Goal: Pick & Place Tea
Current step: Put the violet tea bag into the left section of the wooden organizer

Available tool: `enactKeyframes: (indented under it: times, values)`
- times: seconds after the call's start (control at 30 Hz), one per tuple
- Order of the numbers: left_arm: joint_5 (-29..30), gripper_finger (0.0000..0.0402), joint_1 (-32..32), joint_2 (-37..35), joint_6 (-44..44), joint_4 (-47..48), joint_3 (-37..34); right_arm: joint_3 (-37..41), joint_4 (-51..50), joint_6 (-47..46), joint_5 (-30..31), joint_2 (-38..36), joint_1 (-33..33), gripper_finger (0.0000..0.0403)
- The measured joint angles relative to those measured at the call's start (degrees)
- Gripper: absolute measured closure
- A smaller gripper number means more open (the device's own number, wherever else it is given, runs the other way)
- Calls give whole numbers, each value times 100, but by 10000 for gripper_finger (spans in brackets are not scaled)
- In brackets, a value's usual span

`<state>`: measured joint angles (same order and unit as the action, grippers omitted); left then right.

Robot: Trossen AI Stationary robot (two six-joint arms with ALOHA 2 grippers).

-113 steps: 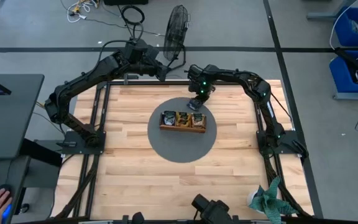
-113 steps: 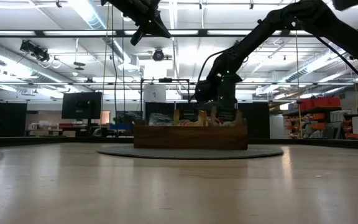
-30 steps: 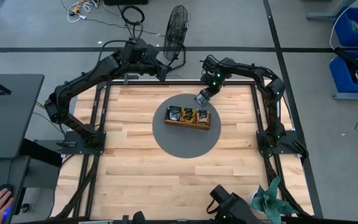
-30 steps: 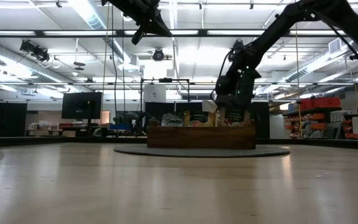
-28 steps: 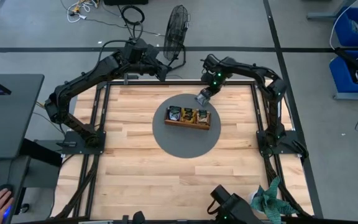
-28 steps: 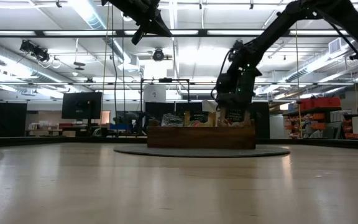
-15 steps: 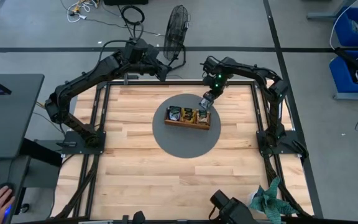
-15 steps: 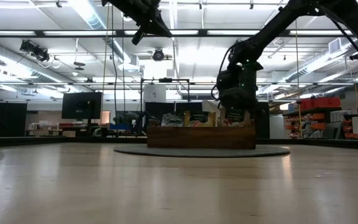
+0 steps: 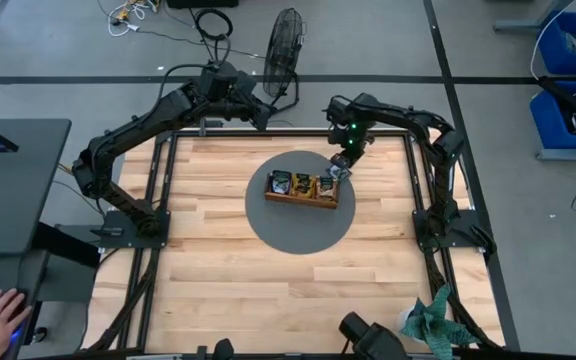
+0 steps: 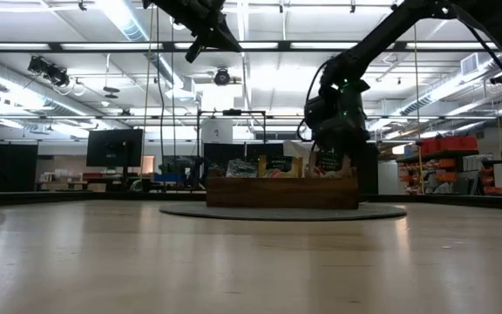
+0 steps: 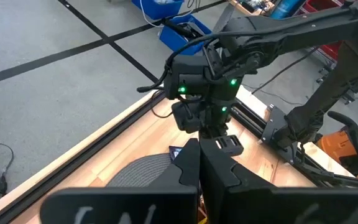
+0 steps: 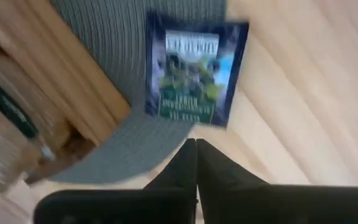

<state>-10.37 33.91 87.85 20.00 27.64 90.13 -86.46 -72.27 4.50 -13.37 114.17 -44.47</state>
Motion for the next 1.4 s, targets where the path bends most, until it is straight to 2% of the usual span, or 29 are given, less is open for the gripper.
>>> enactKeyframes:
  times: [0.17, 0.33, 0.43, 0.57, 0.7, 0.93, 1.4]
  values:
    - [0, 399, 0, 0, -12, 0, 0, 208, 308, -278, -479, -4, -119, 364]
    - [0, 399, 0, 0, -29, 0, 0, 1004, 765, -490, -722, -88, -322, 296]
    - [0, 399, 0, 0, -31, 2, 0, 1674, 1611, -1033, -1036, -537, -392, 254]
    - [0, 399, 0, 0, -117, 4, 0, 2499, 2628, -1721, -805, -1209, -396, 209]
    - [0, 399, 2, 0, -253, 4, 0, 3000, 3343, -2380, -888, -1541, -419, 182]
    - [0, 399, 2, 0, -241, 4, 0, 3414, 3952, -2848, -1011, -1486, -424, 174]
    - [-1, 399, 2, -2, -222, 4, 0, 3480, 4517, -3105, -980, -1462, -483, 220]
